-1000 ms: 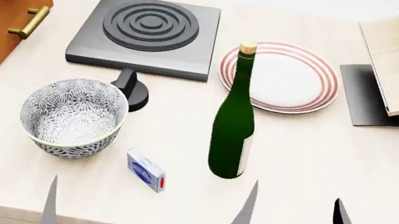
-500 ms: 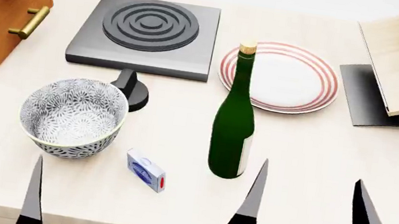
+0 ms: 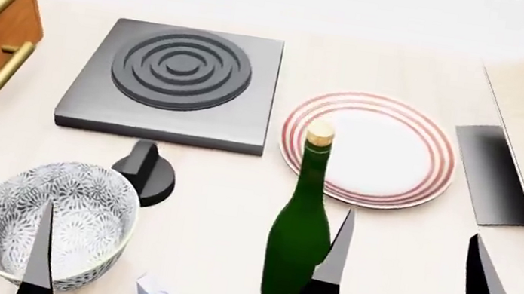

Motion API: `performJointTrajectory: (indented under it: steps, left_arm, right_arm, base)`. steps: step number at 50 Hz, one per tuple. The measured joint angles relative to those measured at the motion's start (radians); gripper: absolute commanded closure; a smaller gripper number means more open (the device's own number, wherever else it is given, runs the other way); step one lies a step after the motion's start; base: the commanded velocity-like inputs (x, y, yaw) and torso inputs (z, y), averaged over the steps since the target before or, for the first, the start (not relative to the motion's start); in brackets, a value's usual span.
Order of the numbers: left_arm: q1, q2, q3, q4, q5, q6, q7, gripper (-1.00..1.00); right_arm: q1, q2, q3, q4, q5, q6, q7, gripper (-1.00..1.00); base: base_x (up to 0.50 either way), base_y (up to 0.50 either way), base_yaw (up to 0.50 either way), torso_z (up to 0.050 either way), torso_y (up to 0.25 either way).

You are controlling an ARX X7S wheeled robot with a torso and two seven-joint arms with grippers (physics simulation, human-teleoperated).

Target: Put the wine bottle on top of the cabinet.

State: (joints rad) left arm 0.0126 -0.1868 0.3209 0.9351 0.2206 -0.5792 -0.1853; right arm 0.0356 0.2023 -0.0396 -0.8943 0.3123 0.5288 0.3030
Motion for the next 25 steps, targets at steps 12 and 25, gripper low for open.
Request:
performJointTrajectory:
  steps: [12, 25]
  left_arm:
    - [-0.002, -0.006, 0.006, 0.007, -0.002, -0.006, -0.007, -1.0]
    - [-0.006, -0.011, 0.014, 0.013, -0.007, -0.015, -0.012, -1.0]
  right_arm:
    - [0.0, 0.006, -0.002, 0.003, 0.008, -0.003, 0.011, -1.0]
    - [-0.001, 0.018, -0.01, 0.006, 0.007, -0.011, 0.021, -1.0]
  base:
    - [0.48, 0.0, 0.0, 0.0, 0.0]
    - [0.0, 0.07, 0.0, 0.0, 0.001]
